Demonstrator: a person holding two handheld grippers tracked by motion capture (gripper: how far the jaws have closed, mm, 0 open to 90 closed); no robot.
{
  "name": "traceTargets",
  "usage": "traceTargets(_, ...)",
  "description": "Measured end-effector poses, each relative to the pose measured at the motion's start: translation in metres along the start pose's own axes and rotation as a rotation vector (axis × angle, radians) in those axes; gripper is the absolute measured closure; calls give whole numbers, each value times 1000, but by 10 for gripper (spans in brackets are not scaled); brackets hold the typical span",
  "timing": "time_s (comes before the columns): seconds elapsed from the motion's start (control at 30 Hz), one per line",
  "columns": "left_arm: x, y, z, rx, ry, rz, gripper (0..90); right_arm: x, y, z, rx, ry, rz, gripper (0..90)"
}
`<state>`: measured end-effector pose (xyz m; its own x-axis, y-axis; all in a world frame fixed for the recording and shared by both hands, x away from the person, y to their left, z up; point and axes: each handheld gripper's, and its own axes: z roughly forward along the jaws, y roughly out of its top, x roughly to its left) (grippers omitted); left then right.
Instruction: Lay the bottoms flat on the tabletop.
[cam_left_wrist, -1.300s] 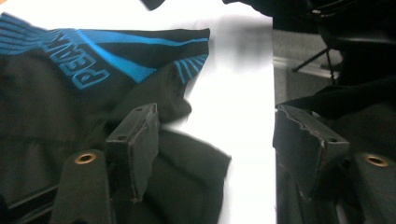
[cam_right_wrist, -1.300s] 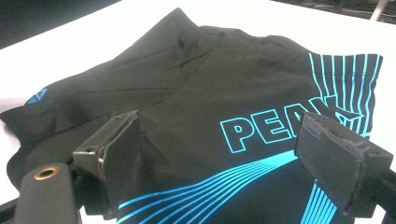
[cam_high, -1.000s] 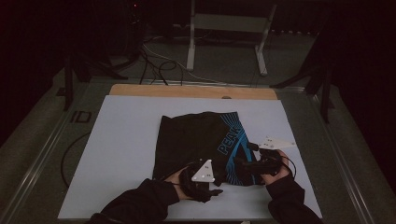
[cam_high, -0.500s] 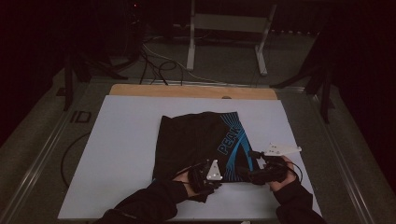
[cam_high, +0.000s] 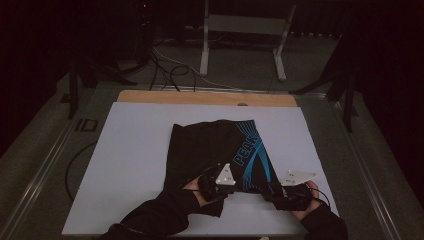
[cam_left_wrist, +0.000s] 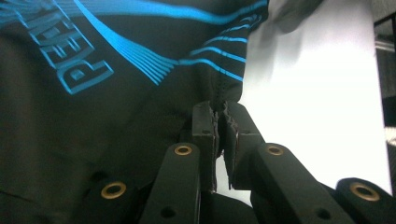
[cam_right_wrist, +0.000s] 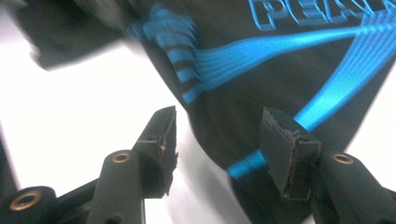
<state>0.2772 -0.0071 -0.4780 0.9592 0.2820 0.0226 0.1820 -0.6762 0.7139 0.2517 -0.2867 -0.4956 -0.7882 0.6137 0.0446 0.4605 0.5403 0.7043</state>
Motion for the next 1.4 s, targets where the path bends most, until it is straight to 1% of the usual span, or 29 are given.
traceTargets(0.03,1,1,-3,-7,3,-1,843,0,-1,1,8,-14,-5,543)
traceTargets(0.1,2,4,-7,-15,1,-2,846,-2,-2,3,29,-62,-13,604)
traceTargets(0.13,2,4,-9,-24,1,-7,849,-2,-1,2,32,-74,-9,748)
traceTargets(0.17,2,4,-11,-26,1,-5,849,-4,-1,1,22,-81,7,790)
traceTargets(0.2,1,5,-12,-31,-3,-9,849,-6,0,-1,19,-79,17,881)
traceTargets(0.23,1,5,-13,-34,-7,-11,849,-7,0,-2,14,-82,17,882)
traceTargets(0.27,0,5,-14,-30,-7,0,849,-7,0,-4,11,-72,29,886)
traceTargets(0.3,-2,4,-15,-36,-12,-8,850,-8,0,-5,11,-62,32,888)
traceTargets(0.33,-3,4,-17,-33,-17,0,850,-6,1,-6,12,-56,38,889)
traceTargets(0.4,-6,3,-20,-31,-22,10,850,-4,1,-9,10,-47,27,891)
traceTargets(0.47,-9,3,-25,-40,-23,10,850,-2,3,-12,1,-45,22,892)
traceTargets(0.5,-10,4,-28,-46,-29,11,850,-1,4,-15,-8,-47,13,892)
traceTargets(0.53,-10,4,-31,-50,-29,18,850,0,6,-18,-23,-50,17,892)
traceTargets(0.57,-11,4,-34,-60,-25,19,850,0,7,-22,-35,-38,16,892)
traceTargets(0.67,-12,4,-44,-74,-34,19,850,3,14,-33,-76,-9,25,892)
traceTargets(0.7,-12,4,-48,-74,-32,30,850,4,16,-37,-88,-4,19,892)
traceTargets(0.77,-13,4,-53,-74,-29,37,849,7,20,-41,-99,2,10,891)
traceTargets(0.83,-15,2,-56,-71,-21,46,849,11,21,-43,-94,3,0,891)
traceTargets(0.87,-16,1,-56,-67,-26,45,849,13,22,-42,-90,0,-13,891)
traceTargets(0.9,-17,-2,-55,-62,-26,47,849,14,21,-41,-79,4,-14,891)
traceTargets(0.93,-19,-4,-53,-58,-36,39,848,15,20,-38,-73,3,-19,890)
traceTargets(1.0,-22,-9,-49,-48,-42,36,848,15,15,-33,-41,-3,-21,889)
traceTargets(1.07,-23,-12,-46,-45,-53,32,848,16,10,-27,-22,-5,-29,886)
traceTargets(1.1,-24,-12,-45,-44,-54,33,848,16,8,-24,-7,-10,-33,881)
traceTargets(1.2,-25,-10,-43,-47,-61,35,848,16,1,-18,10,-13,-38,862)
traceTargets(1.23,-25,-9,-43,-45,-55,44,848,16,-1,-17,24,-20,-38,844)
traceTargets(1.3,-25,-9,-45,-51,-53,40,848,15,-5,-15,52,-52,-52,793)
traceTargets(1.33,-24,-8,-46,-53,-52,36,848,14,-8,-15,60,-52,-38,785)
traceTargets(1.4,-23,-8,-47,-58,-49,34,848,13,-10,-16,62,-45,-33,779)
